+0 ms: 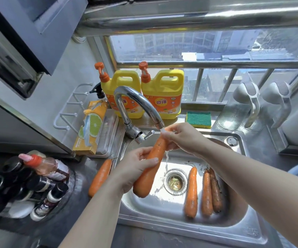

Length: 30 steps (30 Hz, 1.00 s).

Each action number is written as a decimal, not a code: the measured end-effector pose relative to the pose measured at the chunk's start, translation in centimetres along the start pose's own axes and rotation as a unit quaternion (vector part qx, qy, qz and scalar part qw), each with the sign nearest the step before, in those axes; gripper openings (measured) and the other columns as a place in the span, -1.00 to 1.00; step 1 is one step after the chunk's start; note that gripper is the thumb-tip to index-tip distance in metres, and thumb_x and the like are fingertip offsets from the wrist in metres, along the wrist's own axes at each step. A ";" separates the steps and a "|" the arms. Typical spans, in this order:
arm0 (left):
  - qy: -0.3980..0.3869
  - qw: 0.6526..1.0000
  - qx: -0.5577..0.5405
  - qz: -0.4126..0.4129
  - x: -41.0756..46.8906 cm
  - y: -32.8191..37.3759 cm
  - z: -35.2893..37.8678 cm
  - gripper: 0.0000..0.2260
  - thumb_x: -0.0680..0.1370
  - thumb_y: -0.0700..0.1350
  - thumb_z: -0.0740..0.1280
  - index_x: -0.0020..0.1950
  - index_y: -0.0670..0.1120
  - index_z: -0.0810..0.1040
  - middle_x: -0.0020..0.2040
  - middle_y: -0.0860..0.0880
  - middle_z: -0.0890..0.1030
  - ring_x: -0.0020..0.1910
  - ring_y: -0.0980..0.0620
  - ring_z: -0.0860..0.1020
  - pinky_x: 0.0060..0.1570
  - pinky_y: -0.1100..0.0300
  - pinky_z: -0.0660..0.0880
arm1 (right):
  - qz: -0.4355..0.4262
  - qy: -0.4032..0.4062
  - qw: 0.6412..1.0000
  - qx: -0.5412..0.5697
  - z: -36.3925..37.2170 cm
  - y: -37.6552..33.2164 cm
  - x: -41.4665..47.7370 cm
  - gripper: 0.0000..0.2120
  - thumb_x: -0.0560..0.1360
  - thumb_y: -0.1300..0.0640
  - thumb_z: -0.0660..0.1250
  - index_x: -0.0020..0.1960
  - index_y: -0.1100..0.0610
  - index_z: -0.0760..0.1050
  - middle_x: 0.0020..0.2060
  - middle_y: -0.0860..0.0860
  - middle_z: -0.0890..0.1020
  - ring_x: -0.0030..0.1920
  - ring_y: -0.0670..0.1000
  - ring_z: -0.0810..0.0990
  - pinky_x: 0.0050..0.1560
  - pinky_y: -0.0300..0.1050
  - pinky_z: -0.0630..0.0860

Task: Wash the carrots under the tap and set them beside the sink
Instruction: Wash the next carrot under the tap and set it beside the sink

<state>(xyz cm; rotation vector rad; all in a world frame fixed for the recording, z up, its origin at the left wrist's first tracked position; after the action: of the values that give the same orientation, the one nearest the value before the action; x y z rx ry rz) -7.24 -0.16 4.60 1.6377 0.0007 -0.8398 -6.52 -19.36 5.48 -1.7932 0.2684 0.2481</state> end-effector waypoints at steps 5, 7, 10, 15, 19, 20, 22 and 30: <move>-0.019 1.000 -0.011 -0.004 0.0 0.1 -0.1 -0.69 0.52 -0.26 0.45 0.23 -0.03 0.57 0.12 -0.12 0.68 0.02 -0.03 0.66 0.02 0.11 0.59 | 0.016 -0.022 0.998 0.050 -0.5 0.5 0.0 -0.72 0.69 0.13 0.21 -0.06 0.20 0.63 -0.12 0.28 0.72 -0.07 0.25 0.73 0.08 0.13 0.66; -0.022 1.000 -0.014 -0.006 0.1 0.1 -0.1 -0.63 0.47 -0.22 0.51 0.24 -0.03 0.58 0.13 -0.13 0.69 0.05 -0.05 0.66 0.07 0.07 0.59 | 0.011 -0.024 0.998 0.057 -0.5 0.5 0.0 -0.75 0.67 0.13 0.25 -0.02 0.25 0.64 -0.11 0.29 0.72 -0.06 0.25 0.73 0.07 0.12 0.66; -0.017 1.000 -0.017 -0.012 0.2 -0.1 -0.1 -0.64 0.46 -0.22 0.52 0.21 -0.01 0.59 0.15 -0.15 0.68 0.12 -0.12 0.65 0.12 0.00 0.59 | -0.003 -0.020 0.999 0.031 -0.5 0.5 0.0 -0.81 0.60 0.11 0.37 0.06 0.24 0.63 -0.14 0.23 0.73 -0.12 0.18 0.74 0.06 0.09 0.67; -0.018 1.000 -0.001 -0.014 0.3 0.0 0.0 -0.54 0.43 -0.17 0.54 0.31 -0.05 0.55 0.15 -0.14 0.68 0.14 -0.13 0.65 0.14 -0.01 0.59 | 0.012 -0.046 0.998 0.032 -1.2 0.8 0.1 -0.82 0.65 0.14 0.29 0.07 0.21 0.63 -0.11 0.24 0.73 -0.06 0.20 0.74 0.14 0.18 0.63; -0.015 1.000 0.012 -0.013 0.3 0.5 0.1 -0.60 0.52 -0.23 0.47 0.34 -0.06 0.54 0.16 -0.13 0.67 0.16 -0.15 0.65 0.11 0.00 0.59 | 0.003 -0.037 0.999 0.017 -1.1 0.8 0.2 -0.81 0.65 0.15 0.30 0.10 0.25 0.62 -0.10 0.23 0.73 -0.05 0.20 0.74 0.16 0.19 0.62; -0.015 1.000 0.012 -0.014 0.3 0.4 0.0 -0.60 0.52 -0.23 0.47 0.34 -0.06 0.54 0.16 -0.14 0.67 0.17 -0.16 0.64 0.11 0.00 0.59 | 0.001 -0.038 0.999 0.004 -1.1 0.8 0.1 -0.81 0.63 0.13 0.33 0.11 0.24 0.62 -0.10 0.22 0.73 -0.05 0.19 0.74 0.16 0.19 0.62; -0.017 1.000 0.017 -0.013 0.2 0.4 0.1 -0.56 0.47 -0.19 0.52 0.33 -0.05 0.55 0.15 -0.14 0.68 0.15 -0.14 0.65 0.08 0.03 0.59 | 0.003 -0.053 0.998 -0.014 -1.3 0.6 0.1 -0.81 0.62 0.11 0.34 0.11 0.21 0.63 -0.10 0.20 0.74 -0.04 0.17 0.74 0.17 0.17 0.62; -0.006 0.999 0.047 -0.004 0.0 1.0 0.1 -0.62 0.53 -0.24 0.45 0.32 -0.02 0.54 0.12 -0.10 0.67 -0.03 0.02 0.67 -0.09 0.16 0.59 | 0.016 -0.075 0.997 -0.020 -1.3 0.2 -0.1 -0.82 0.65 0.16 0.28 0.09 0.22 0.63 -0.10 0.17 0.74 -0.03 0.13 0.74 0.21 0.17 0.60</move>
<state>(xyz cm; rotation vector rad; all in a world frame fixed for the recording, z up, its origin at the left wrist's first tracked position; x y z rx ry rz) -6.90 -0.54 5.48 1.7216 -0.0398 -0.8669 -6.62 -20.67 5.59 -1.8001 0.1875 0.4117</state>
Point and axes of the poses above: each hand's wrist, its own x-axis towards the middle knuckle, its own z-axis out of the palm, y = z × x, the point moved 3 cm from there along x, towards the middle knuckle
